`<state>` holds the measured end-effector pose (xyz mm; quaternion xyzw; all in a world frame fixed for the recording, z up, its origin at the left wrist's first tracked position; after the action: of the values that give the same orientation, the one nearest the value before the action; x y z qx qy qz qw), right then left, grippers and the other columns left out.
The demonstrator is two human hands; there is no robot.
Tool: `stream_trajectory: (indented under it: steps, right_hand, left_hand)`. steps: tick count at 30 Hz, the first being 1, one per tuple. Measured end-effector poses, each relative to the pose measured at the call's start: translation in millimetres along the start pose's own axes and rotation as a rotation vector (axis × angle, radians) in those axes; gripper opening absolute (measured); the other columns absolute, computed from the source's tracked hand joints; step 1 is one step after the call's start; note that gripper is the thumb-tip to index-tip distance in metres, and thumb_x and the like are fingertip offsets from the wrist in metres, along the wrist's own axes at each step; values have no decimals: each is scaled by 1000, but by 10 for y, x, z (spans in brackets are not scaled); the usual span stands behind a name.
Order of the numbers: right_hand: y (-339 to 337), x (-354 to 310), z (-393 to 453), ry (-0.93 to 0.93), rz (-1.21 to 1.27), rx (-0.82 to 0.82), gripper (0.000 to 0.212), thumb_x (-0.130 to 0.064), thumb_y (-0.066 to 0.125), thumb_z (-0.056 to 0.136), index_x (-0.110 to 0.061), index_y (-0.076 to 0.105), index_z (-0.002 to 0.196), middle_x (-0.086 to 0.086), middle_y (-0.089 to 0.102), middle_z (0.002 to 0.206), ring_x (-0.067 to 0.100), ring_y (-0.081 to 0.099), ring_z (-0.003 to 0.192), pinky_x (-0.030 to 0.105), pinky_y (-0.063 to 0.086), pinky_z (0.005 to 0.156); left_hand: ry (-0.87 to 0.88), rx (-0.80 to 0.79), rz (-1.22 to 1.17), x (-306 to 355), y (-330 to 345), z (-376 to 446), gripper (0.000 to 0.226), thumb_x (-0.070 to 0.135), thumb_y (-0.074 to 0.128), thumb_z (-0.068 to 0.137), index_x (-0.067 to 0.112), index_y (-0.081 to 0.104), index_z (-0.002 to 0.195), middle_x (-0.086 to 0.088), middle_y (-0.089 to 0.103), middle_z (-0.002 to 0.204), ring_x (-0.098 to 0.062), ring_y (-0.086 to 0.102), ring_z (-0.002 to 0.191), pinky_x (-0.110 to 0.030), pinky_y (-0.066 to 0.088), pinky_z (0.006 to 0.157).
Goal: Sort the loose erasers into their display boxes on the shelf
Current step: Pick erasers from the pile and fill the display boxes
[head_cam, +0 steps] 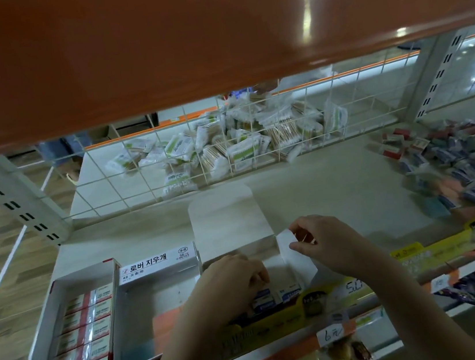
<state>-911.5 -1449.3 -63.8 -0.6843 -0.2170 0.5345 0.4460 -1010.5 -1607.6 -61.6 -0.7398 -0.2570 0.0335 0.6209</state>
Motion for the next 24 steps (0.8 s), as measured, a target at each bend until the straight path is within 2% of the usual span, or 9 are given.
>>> stream_trajectory:
  steps: [5,10,15,20,24]
  right_hand:
    - [-44,14,-7,-27,0,-2,28,-32,55,91,-16,59,114,-3,62,102,10,57,90,24,47,82]
    - [-353,165,2,-81,-113,6,35,-33,55,91,-15,57,121,2,60,113,14,55,102,27,44,89]
    - [-745,553,-46,15,-280,18,38,-36,52,92,-18,52,127,3,54,124,19,46,116,30,36,98]
    - [-1146,1226,-249,164,-344,108,40,-35,54,91,-19,50,128,5,48,131,22,41,124,32,32,103]
    - [-1454,1783,-505,281,-346,167,43,-30,54,92,-14,48,131,6,47,135,22,40,129,27,24,103]
  left_hand:
    - [32,-94,-6,-4,-95,88,27,31,46,95,34,56,120,9,59,117,-8,55,104,-24,45,90]
    - [47,177,83,209,-526,392,26,35,46,95,33,57,118,9,59,114,-11,56,102,-24,43,85]
    - [141,306,115,728,-783,962,30,39,46,94,25,57,119,2,58,118,-19,55,109,-32,45,89]
    - [295,274,180,1538,-707,1508,35,39,46,94,24,52,125,-1,53,127,-22,49,116,-33,37,93]
    - [376,245,259,2109,-499,1960,30,34,49,92,22,58,118,-6,55,125,-26,48,117,-34,36,95]
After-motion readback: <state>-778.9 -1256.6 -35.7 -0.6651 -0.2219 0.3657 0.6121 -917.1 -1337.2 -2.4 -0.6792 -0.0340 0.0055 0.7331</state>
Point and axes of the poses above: each hand's wrist, its own z-axis towards the middle knuckle, its own y-axis out of the palm, x = y × z, the point moved 2 cm from there along z, towards the middle knuckle
